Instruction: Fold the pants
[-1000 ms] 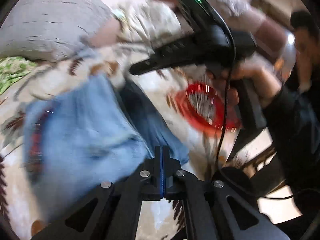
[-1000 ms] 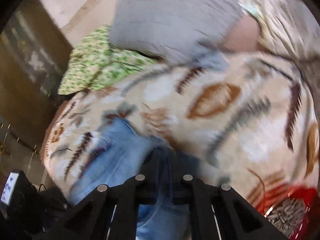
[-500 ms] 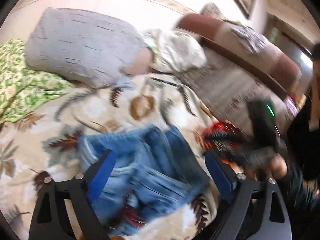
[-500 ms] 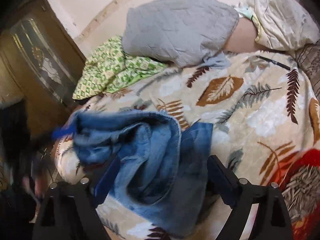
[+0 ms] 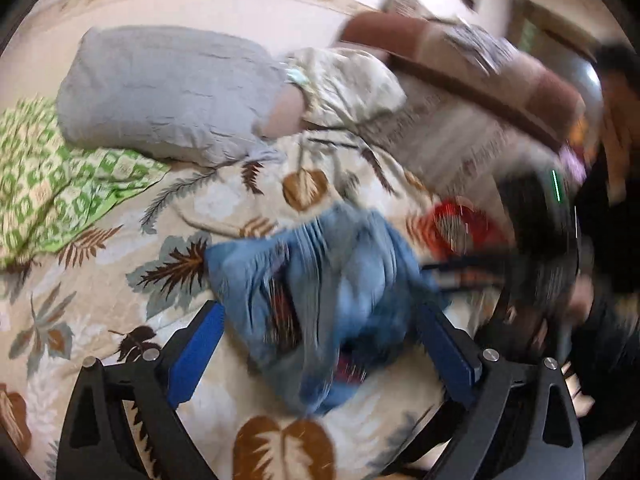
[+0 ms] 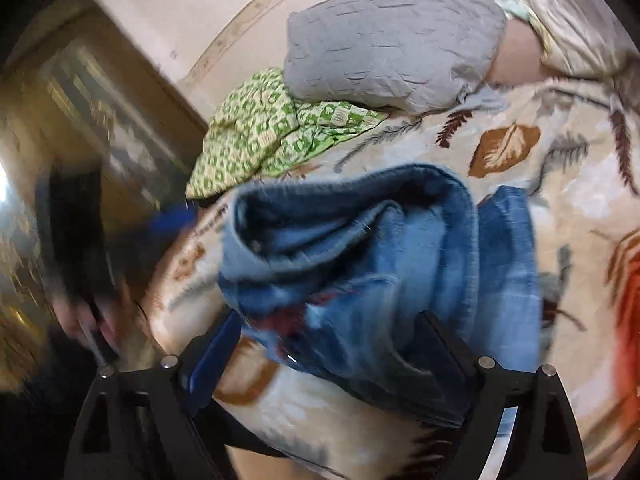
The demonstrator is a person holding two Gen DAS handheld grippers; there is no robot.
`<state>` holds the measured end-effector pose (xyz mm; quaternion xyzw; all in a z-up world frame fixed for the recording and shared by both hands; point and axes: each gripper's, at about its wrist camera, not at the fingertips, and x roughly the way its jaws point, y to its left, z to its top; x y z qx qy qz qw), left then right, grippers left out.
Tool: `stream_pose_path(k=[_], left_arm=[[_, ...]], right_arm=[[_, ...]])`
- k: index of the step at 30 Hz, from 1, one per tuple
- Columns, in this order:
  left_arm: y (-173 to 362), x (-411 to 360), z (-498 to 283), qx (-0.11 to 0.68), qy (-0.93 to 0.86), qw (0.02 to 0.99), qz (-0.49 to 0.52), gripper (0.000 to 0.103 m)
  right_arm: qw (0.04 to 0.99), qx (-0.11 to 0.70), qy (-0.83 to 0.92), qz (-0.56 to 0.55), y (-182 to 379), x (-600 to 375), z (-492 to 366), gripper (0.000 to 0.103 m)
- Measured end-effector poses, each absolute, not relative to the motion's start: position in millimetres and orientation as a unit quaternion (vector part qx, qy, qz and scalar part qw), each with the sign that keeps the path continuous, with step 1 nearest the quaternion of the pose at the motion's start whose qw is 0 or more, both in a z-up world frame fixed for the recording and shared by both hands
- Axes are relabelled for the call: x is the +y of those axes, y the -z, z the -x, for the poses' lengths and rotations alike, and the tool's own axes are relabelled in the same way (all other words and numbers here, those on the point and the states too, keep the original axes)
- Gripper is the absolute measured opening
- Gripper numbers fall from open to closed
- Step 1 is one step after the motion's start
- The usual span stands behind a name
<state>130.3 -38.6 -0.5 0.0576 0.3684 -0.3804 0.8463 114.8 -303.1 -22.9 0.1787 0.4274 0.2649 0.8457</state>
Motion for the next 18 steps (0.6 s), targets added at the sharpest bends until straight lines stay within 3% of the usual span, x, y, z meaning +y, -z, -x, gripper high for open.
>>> stream_pose_path(k=[5,8,9,10,11,12,15,18], left_arm=[[43.7,-47.6,-114.7,0.363,0.374,0.846,-0.114,0.096],[62.0,-52.7,-120.5,0.372,0.369,0.846,-0.103,0.093],[66.4,-54.7,-122.5,0.375,0.372,0.844,-0.097,0.087],[69.8,-57.2,-124.3,0.376,0.376,0.842,-0.09,0.057],[73.7,-60.0,-127.2,0.381,0.374,0.841,-0.089,0.019],[78.5,-63.5,-132.0,0.394,0.364,0.839,-0.09,0.019],[80.6,-67.0,-136.3,0.408,0.376,0.829,-0.07,0.017],[70.0,-71.9,-127.8,0.391,0.398,0.826,-0.073,0.016]], right_arm=[[0.814,0.439,-0.28,-0.257,8.7,-292.6,-142.8,0.09],[0.808,0.459,-0.275,-0.246,7.6,-273.3,-155.4,0.09],[0.807,0.47,-0.266,-0.24,10.6,-265.6,-160.5,0.09],[0.807,0.475,-0.262,-0.235,13.6,-261.3,-163.4,0.09],[0.81,0.477,-0.256,-0.226,16.8,-256.6,-166.1,0.074],[0.818,0.477,-0.248,-0.205,20.3,-251.0,-167.4,0.05],[0.826,0.472,-0.258,-0.168,24.7,-245.0,-161.3,0.012],[0.837,0.452,-0.268,-0.153,16.1,-259.3,-145.9,0.013]])
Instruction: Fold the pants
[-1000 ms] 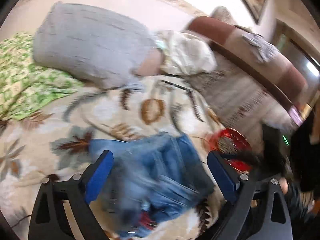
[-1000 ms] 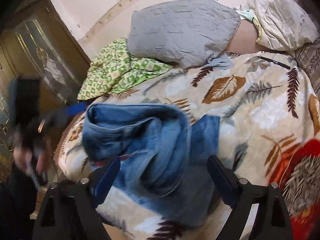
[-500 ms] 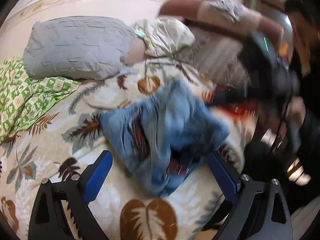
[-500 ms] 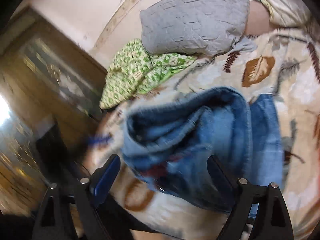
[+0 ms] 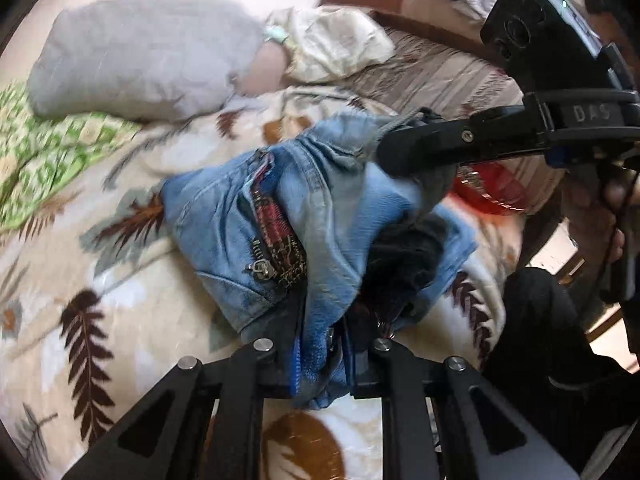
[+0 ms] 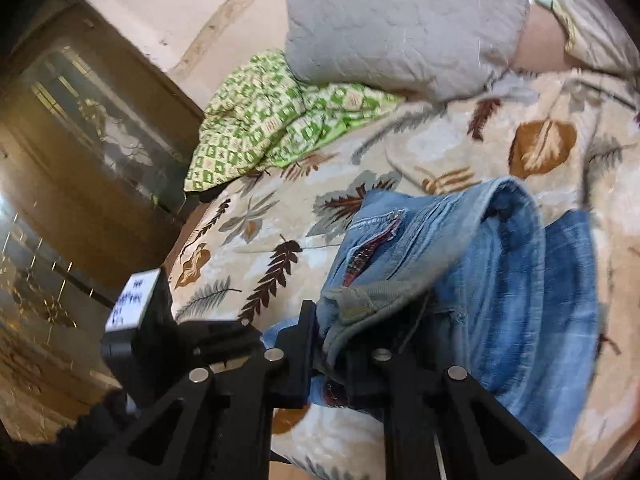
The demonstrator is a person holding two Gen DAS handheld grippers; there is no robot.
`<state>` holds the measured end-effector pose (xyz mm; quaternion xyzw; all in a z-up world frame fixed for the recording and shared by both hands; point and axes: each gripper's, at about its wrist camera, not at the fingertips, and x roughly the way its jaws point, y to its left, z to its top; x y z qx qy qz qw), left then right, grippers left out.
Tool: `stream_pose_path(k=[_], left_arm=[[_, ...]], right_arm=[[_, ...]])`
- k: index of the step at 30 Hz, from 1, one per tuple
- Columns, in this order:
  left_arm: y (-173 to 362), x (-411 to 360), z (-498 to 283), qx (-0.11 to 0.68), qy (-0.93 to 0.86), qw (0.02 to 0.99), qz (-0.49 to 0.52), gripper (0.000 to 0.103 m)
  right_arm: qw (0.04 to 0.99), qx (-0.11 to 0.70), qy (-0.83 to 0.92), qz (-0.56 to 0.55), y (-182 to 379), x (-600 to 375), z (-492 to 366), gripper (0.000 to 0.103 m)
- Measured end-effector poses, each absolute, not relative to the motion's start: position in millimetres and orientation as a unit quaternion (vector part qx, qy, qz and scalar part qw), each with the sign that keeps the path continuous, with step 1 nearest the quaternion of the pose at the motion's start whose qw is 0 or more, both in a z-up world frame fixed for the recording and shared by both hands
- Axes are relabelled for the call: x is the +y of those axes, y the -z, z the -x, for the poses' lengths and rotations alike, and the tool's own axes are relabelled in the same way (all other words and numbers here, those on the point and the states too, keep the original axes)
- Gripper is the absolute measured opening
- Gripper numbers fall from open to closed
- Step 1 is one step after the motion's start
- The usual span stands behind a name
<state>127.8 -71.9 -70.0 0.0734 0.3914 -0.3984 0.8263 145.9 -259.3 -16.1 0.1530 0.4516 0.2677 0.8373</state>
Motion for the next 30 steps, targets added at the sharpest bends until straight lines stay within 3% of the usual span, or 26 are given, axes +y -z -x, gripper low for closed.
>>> stream_pose_path(k=[4,8,10,12,14,15,16,17,23,30], left_arm=[[66.0,-101.0,-114.4,0.385,0.418,0.815,-0.112,0.016],[93.5,-129.7,-115.0,0.424,0.392,0.8,-0.162,0.021],[93.8,-130.5,-116.1,0.428,0.383,0.802,-0.163,0.024],[87.6,-125.8,-116.6,0.43,0.383,0.802,-0.162,0.03],[76.9,-118.8,-119.1,0.437,0.384,0.799,-0.154,0.052],[69.7,-112.6,-122.0,0.441,0.393,0.795,-0.136,0.061],[58.0,-103.6,-124.5,0.436,0.408,0.795,-0.107,0.077],[47.6,-96.0,-126.2,0.426,0.414,0.8,-0.089,0.084],[-1.4,-85.6,-175.9,0.409,0.426,0.806,-0.024,0.094],[17.5,-154.5,-246.0,0.479,0.465,0.743,-0.051,0.095]], right_arm=[[0.854,0.433,-0.253,-0.138,2.9,-293.6,-125.8,0.013],[0.833,0.494,-0.209,-0.135,45.8,-319.6,-127.3,0.014],[0.816,0.528,-0.191,-0.136,79.8,-326.2,-130.6,0.023],[0.819,0.523,-0.176,-0.16,87.5,-337.5,-127.5,0.06],[0.822,0.508,-0.173,-0.191,79.9,-349.3,-119.6,0.071],[0.823,0.497,-0.18,-0.206,74.9,-353.7,-113.7,0.072],[0.826,0.489,-0.185,-0.211,70.7,-355.7,-108.4,0.072],[0.83,0.482,-0.186,-0.211,66.7,-356.8,-102.7,0.073],[0.831,0.445,-0.196,-0.271,65.9,-354.6,-74.4,0.075],[0.795,0.441,-0.157,-0.385,105.0,-336.7,-66.9,0.078]])
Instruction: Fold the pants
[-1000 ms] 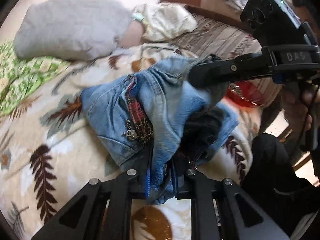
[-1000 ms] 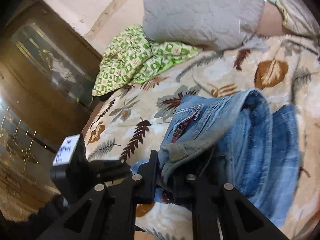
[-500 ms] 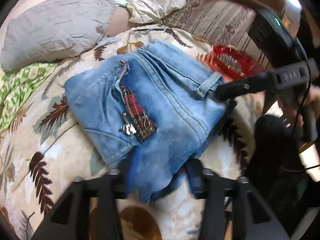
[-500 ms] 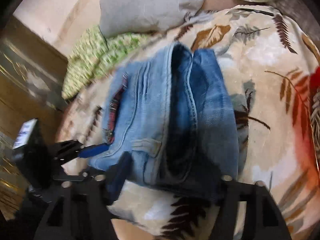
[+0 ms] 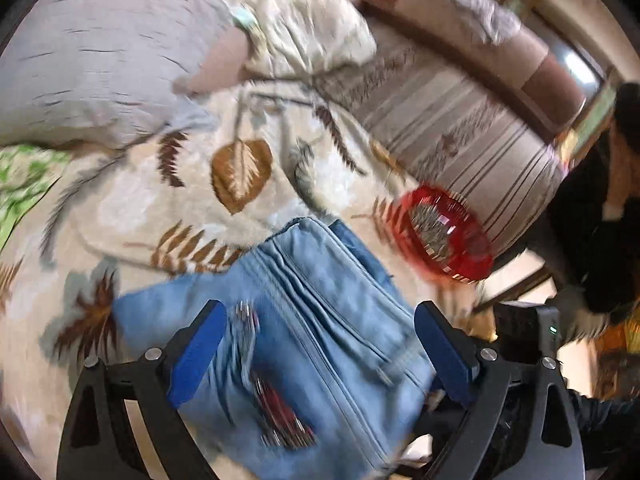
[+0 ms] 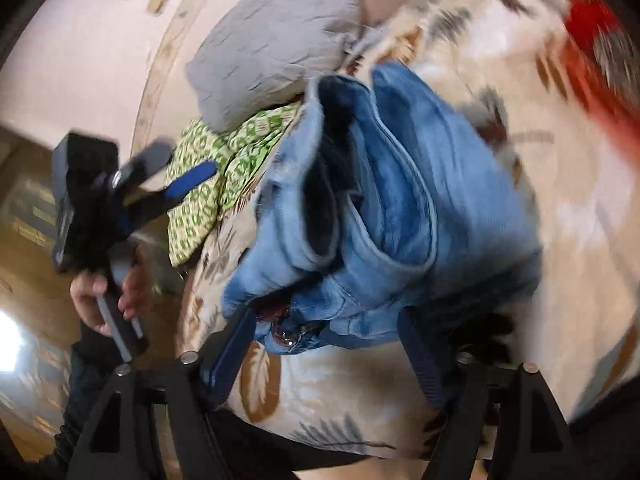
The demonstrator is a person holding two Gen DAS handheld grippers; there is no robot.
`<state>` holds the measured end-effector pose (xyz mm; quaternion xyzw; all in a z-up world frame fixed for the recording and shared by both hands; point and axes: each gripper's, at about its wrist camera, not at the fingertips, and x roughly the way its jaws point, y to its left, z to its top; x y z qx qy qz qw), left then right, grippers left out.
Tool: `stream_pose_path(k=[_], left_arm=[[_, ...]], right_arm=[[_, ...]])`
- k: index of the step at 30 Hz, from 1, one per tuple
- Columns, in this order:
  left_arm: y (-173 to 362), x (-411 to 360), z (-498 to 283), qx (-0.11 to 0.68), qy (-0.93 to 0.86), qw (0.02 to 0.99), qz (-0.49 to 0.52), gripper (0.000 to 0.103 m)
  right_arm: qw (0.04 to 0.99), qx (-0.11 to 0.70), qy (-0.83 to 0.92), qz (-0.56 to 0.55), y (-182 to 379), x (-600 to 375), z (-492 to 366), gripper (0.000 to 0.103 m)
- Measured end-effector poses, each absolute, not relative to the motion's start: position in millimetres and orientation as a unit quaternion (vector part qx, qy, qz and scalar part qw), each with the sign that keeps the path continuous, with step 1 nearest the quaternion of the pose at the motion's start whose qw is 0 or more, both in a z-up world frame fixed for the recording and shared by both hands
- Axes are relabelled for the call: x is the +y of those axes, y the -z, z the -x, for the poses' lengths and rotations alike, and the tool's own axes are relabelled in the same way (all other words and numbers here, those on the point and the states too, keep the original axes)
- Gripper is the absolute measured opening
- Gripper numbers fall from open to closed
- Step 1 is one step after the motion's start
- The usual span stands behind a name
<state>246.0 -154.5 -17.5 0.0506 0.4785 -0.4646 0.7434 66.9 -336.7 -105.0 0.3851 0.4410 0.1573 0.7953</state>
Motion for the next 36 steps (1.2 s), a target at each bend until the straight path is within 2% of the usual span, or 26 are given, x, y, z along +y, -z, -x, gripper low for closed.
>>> stream_pose_path(k=[4,6,11,12,13,14,15,18,22,25,27,28,29,30,31,33,34,35,36], left_arm=[[43.4,-191.2,-271.6,0.512,0.461,0.72,-0.083,0.095],[51.2,-202.3,-278.9,0.519,0.464,0.713,-0.09,0.095],[81.7,-224.6,-295.7,0.548,0.451,0.695,-0.116,0.094],[91.2,-225.3,-296.6,0.563,0.443,0.687,-0.119,0.087],[96.6,-224.5,-295.8,0.573,0.435,0.683,-0.125,0.057],[102.3,-222.1,-293.3,0.575,0.418,0.688,-0.146,0.044],[101.8,-216.3,-289.9,0.567,0.42,0.692,-0.15,0.043],[82.8,-189.9,-283.0,0.549,0.44,0.704,-0.103,0.036],[40.0,-161.5,-261.6,0.497,0.473,0.724,-0.071,0.033],[13.0,-169.9,-246.9,0.469,0.499,0.726,-0.067,0.033],[15.5,-192.7,-244.7,0.475,0.49,0.726,-0.083,0.035],[22.7,-206.0,-246.5,0.486,0.478,0.726,-0.091,0.04],[36.8,-221.4,-250.7,0.507,0.455,0.725,-0.103,0.059],[51.8,-234.0,-253.8,0.526,0.432,0.723,-0.115,0.069],[71.6,-248.4,-255.3,0.546,0.408,0.72,-0.134,0.083],[88.9,-262.4,-251.2,0.544,0.377,0.728,-0.18,0.086],[85.1,-260.0,-248.0,0.535,0.379,0.734,-0.175,0.087],[78.6,-254.3,-245.6,0.528,0.387,0.739,-0.158,0.088],[68.1,-242.8,-243.9,0.525,0.397,0.741,-0.131,0.088]], right_arm=[[0.787,0.414,-0.153,-0.432,117.3,-338.4,-72.2,0.079],[0.797,0.403,-0.146,-0.426,115.6,-336.5,-75.4,0.084],[0.823,0.378,-0.104,-0.412,116.4,-326.3,-83.4,0.082],[0.834,0.372,-0.094,-0.397,114.7,-322.5,-83.5,0.07],[0.843,0.371,-0.087,-0.38,113.2,-319.3,-83.3,0.063],[0.85,0.372,-0.081,-0.364,112.0,-314.9,-83.3,0.049],[0.857,0.369,-0.078,-0.351,110.2,-311.4,-81.4,0.04],[0.887,0.353,-0.081,-0.287,94.0,-299.3,-73.6,0.036],[0.922,0.305,-0.098,-0.217,64.0,-288.1,-49.4,0.032],[0.938,0.269,-0.096,-0.197,46.6,-288.7,-28.7,0.031],[0.94,0.26,-0.078,-0.205,45.2,-301.2,-15.9,0.031],[0.938,0.265,-0.066,-0.215,48.1,-309.5,-14.9,0.031],[0.93,0.282,-0.045,-0.234,58.3,-323.5,-16.0,0.031],[0.916,0.308,-0.032,-0.253,71.8,-336.0,-20.7,0.033],[0.898,0.342,-0.033,-0.275,86.7,-348.9,-25.9,0.037],[0.859,0.401,-0.048,-0.315,111.6,-364.2,-34.7,0.047],[0.855,0.394,-0.06,-0.331,110.0,-368.3,-30.9,0.055],[0.859,0.388,-0.061,-0.327,103.9,-370.0,-25.5,0.072],[0.876,0.369,-0.055,-0.306,90.9,-370.0,-15.0,0.081]])
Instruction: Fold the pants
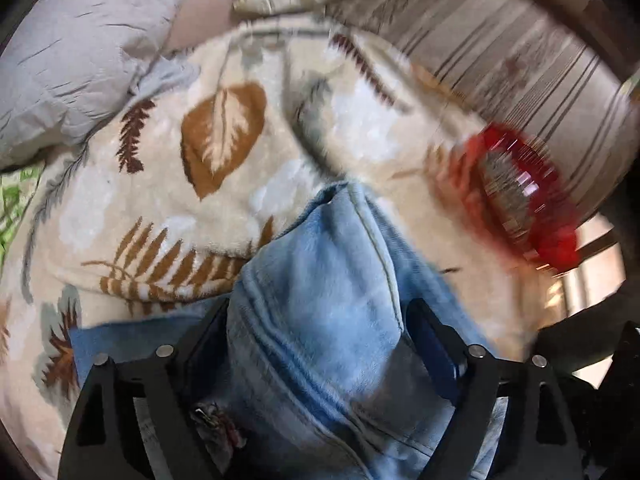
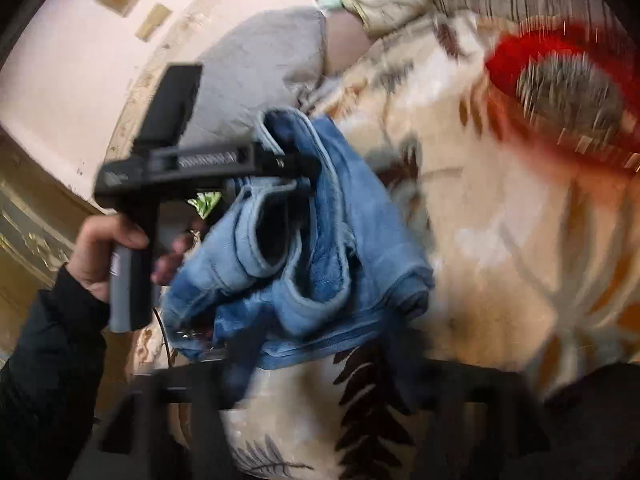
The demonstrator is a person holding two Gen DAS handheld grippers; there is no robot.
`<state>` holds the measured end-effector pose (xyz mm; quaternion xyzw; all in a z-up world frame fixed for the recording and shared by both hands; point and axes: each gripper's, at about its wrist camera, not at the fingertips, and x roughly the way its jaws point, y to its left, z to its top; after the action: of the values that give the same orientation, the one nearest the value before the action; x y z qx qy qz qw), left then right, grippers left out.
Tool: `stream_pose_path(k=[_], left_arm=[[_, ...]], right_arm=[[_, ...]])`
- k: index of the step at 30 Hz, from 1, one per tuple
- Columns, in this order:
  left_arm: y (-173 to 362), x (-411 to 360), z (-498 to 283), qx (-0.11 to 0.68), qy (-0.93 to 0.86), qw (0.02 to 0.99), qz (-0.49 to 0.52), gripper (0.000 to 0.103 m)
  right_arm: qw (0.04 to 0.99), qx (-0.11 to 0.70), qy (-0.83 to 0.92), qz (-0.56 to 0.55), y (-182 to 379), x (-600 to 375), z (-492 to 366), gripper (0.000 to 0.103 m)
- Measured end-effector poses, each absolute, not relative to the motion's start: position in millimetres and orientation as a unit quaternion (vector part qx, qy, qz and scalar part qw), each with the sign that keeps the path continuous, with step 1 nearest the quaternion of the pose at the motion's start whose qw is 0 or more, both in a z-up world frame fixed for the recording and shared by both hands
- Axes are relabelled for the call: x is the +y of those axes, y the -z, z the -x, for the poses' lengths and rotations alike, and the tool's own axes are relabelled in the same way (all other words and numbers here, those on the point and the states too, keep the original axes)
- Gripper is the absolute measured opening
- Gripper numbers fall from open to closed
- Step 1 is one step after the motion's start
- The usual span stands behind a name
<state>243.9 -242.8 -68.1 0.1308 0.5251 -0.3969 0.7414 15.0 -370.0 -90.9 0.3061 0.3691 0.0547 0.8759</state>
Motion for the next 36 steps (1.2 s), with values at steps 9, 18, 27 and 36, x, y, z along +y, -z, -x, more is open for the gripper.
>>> stream_pose_path(k=[9,18,27,36], left_arm=[[8.5,-136.3,-215.2,0.475,0.374,0.794,-0.071,0.098],[22.1,-93.8,-146.3,0.436,0.379,0.808,-0.116,0.099],[73.3,-116.2,-113.9,0.415,0.369,0.808,-0.197,0.098],[103.2,-94.7,-124.0,0.486,0.367,0.783,-0.127,0.056]], right_arm=[[0.917,0.323,-0.062,-0.224,35.0,-354.5,-14.0,0.083],[0.922,0.341,-0.059,-0.175,22.2,-326.2,-46.9,0.083],[0.906,0.385,-0.053,-0.167,45.5,-320.4,-89.2,0.055],[0.897,0.436,-0.018,-0.076,90.3,-320.9,-94.7,0.033]])
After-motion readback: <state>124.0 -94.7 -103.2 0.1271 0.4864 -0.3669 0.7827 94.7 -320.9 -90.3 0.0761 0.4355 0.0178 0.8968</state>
